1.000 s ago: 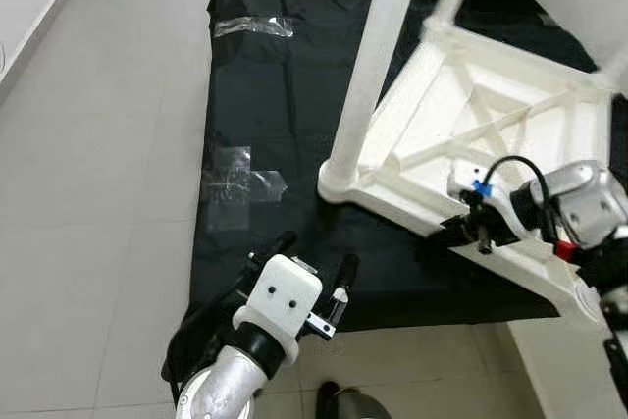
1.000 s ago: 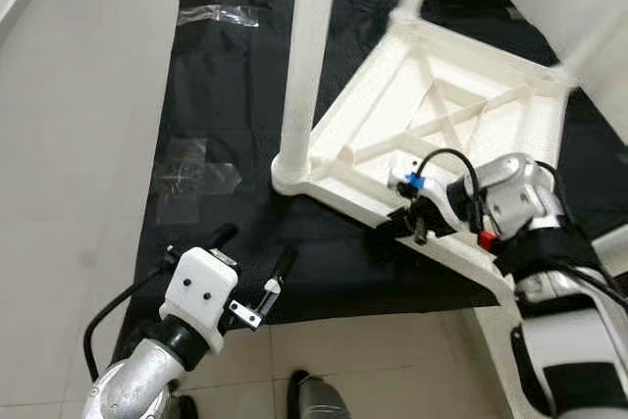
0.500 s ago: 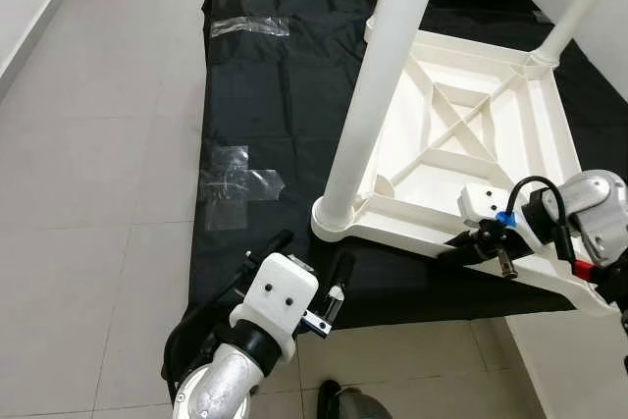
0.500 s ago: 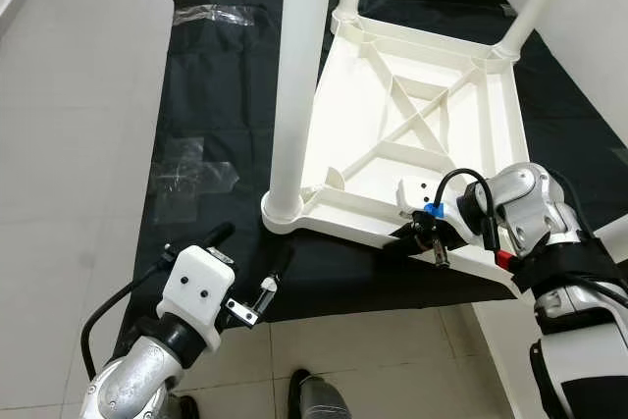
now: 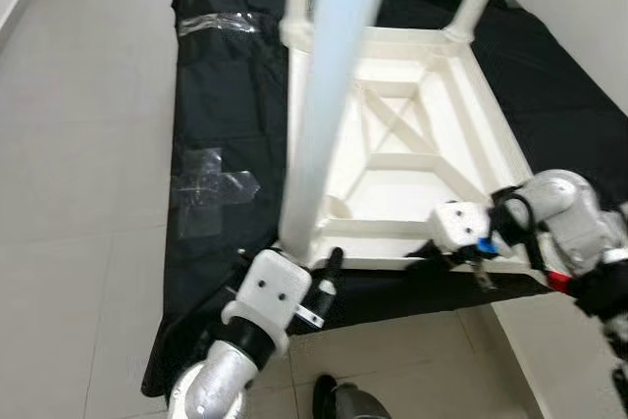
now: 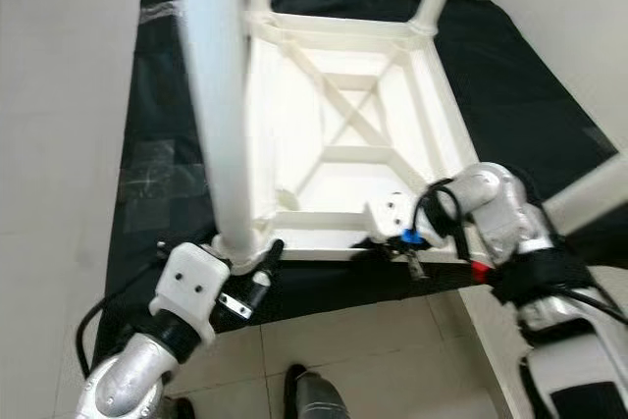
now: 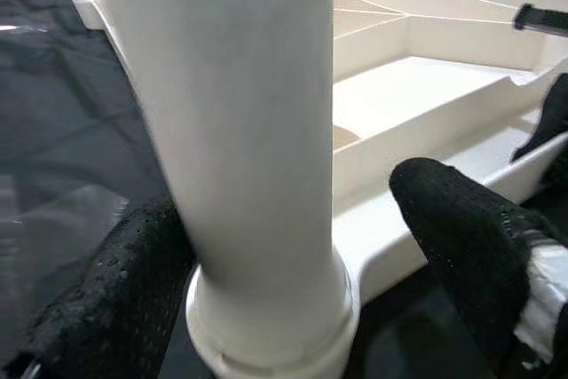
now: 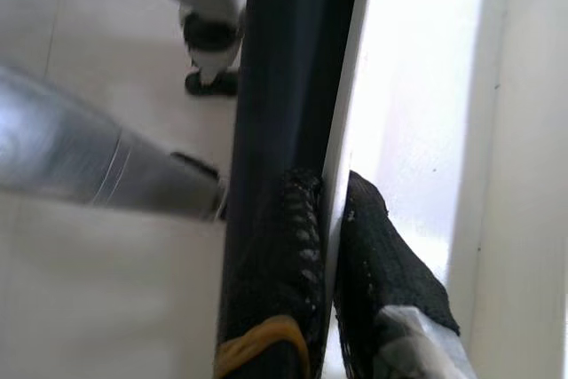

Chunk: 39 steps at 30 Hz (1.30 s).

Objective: Building children table

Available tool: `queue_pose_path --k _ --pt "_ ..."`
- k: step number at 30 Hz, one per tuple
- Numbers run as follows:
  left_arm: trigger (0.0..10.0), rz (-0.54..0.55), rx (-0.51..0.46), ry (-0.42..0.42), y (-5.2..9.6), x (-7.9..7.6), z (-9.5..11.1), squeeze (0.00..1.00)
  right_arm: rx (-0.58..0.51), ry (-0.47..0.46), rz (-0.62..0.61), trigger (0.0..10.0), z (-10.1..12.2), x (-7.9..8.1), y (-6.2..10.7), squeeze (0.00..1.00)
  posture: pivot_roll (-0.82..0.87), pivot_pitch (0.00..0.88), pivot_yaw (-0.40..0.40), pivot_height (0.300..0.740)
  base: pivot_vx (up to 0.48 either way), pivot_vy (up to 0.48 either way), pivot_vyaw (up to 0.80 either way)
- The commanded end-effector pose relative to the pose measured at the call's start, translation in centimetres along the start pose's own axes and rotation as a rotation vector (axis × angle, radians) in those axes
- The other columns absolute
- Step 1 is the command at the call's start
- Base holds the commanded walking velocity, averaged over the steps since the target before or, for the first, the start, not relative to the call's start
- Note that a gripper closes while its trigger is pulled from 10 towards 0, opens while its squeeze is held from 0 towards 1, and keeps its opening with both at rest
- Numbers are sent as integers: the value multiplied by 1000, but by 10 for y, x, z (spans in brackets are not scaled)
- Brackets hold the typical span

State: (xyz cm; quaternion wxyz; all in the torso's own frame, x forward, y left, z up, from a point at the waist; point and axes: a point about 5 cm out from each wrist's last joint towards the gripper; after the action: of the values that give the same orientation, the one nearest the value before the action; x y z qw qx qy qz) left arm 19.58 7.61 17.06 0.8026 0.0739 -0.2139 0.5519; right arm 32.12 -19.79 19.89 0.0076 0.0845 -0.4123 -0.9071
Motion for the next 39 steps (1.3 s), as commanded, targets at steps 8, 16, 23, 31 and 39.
queue_pose_path --k 8,16,23,31,39 --pt "10000 -42 22 22 7 -9 -4 0 -117 198 24 0 47 -12 -31 0 81 188 -73 740 0 0 0" --pt "10000 100 192 -82 42 18 -28 0 -165 223 -12 0 62 -23 -38 0 93 179 -83 740 0 0 0" --pt "10000 206 216 -147 46 36 -30 0 -189 259 -39 0 76 -31 -49 0 97 170 -92 740 0 0 0" --pt "10000 217 209 -150 45 35 -28 0 -182 261 -13 0 76 -29 -51 0 93 162 -95 740 0 0 0" --pt "10000 209 217 -141 46 30 -29 0 -180 261 -5 10000 73 -28 -52 0 92 160 -96 740 0 0 0"
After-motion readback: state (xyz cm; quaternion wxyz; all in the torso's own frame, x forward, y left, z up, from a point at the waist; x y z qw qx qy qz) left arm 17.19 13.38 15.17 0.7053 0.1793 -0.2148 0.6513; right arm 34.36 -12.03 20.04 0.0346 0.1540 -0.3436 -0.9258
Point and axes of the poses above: a point about 5 cm out from each wrist's last joint towards the gripper, its own y axis pointing back from the gripper into the wrist, its own z axis along the axis of the wrist's last joint, x = y × z, and after that the axes turned 14 degrees about -y, right-handed
